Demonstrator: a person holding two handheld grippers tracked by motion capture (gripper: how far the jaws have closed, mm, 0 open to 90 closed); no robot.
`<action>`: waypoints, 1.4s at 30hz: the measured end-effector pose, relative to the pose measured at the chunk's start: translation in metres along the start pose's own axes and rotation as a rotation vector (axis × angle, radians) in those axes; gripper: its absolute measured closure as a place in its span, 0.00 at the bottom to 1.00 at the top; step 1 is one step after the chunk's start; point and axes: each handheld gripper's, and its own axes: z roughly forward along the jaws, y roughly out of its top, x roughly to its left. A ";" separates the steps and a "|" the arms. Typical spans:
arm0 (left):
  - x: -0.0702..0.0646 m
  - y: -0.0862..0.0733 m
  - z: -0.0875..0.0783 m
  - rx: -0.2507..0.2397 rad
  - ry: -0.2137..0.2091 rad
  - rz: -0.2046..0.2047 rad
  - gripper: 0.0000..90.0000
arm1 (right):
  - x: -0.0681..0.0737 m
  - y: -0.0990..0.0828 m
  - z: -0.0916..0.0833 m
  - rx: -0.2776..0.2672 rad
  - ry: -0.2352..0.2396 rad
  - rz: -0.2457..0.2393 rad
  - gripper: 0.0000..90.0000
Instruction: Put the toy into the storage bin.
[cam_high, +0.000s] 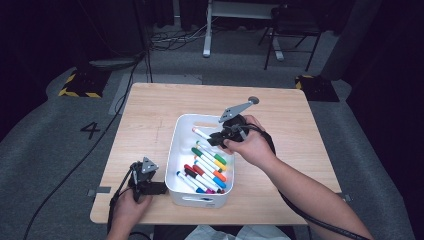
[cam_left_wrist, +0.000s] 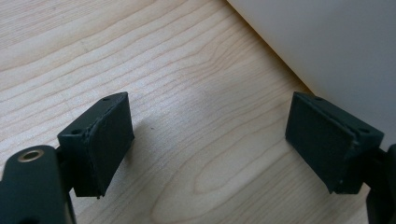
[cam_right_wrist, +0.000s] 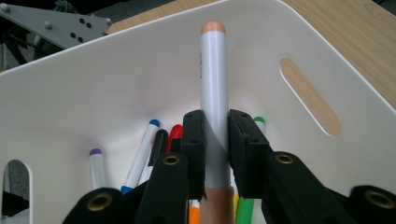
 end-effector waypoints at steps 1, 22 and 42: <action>0.000 0.000 0.000 0.000 0.000 0.000 0.17 | 0.000 0.000 0.000 0.000 0.000 0.000 0.85; 0.000 0.000 0.000 0.000 0.000 0.000 0.17 | 0.005 -0.009 0.027 0.139 -0.033 -0.033 0.85; 0.000 0.000 0.000 0.000 -0.001 0.000 0.17 | 0.003 -0.020 -0.009 0.021 -0.020 -0.040 0.34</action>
